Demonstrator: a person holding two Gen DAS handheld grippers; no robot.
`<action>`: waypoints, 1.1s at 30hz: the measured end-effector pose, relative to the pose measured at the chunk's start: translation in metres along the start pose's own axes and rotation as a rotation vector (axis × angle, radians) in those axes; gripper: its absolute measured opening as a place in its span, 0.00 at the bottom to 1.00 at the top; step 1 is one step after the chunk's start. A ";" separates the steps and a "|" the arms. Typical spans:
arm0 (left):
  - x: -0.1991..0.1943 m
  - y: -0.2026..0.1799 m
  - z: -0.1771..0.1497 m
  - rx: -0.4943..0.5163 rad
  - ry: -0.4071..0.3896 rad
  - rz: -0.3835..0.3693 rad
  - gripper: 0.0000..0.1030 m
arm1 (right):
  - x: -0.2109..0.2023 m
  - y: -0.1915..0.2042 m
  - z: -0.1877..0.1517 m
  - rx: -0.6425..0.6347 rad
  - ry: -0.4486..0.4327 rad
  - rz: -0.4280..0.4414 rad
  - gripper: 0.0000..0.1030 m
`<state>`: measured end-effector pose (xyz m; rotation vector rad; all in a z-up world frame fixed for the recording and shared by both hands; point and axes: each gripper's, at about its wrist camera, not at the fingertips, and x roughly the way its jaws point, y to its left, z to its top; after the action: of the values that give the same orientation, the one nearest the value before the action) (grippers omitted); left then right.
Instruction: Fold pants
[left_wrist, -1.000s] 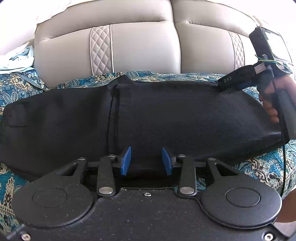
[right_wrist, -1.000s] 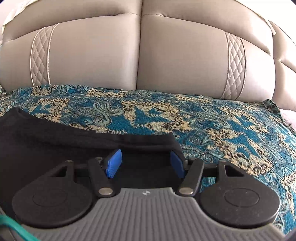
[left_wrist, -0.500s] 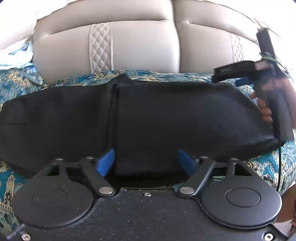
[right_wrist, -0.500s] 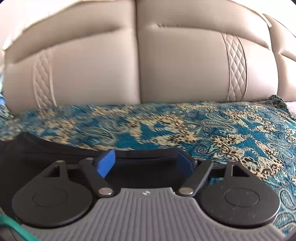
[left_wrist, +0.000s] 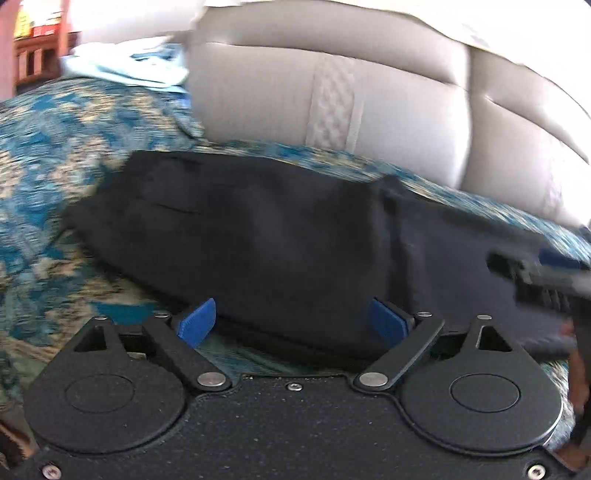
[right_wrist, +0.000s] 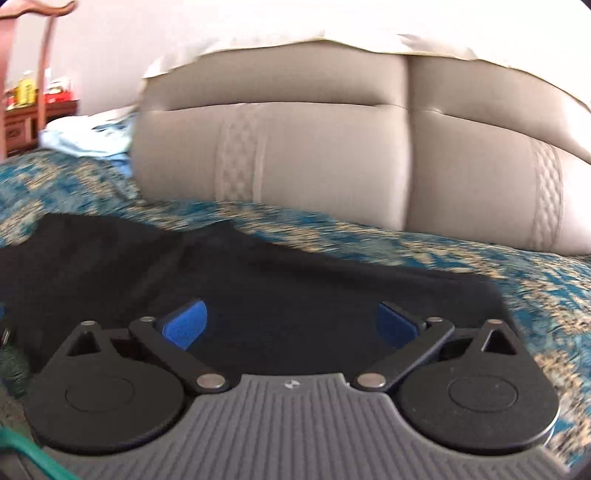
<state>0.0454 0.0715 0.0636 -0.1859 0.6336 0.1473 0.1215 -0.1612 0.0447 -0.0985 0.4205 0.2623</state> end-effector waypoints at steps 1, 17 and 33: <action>-0.002 0.011 0.002 -0.017 -0.004 0.016 0.90 | -0.001 0.009 -0.002 -0.007 -0.001 0.012 1.00; 0.026 0.156 0.030 -0.393 0.009 0.078 0.73 | -0.003 0.066 -0.036 -0.021 0.060 0.046 1.00; 0.074 0.197 0.034 -0.471 -0.061 0.050 0.69 | -0.001 0.065 -0.043 -0.034 0.045 0.028 1.00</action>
<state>0.0859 0.2760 0.0215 -0.6181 0.5353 0.3487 0.0858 -0.1052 0.0037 -0.1320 0.4628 0.2951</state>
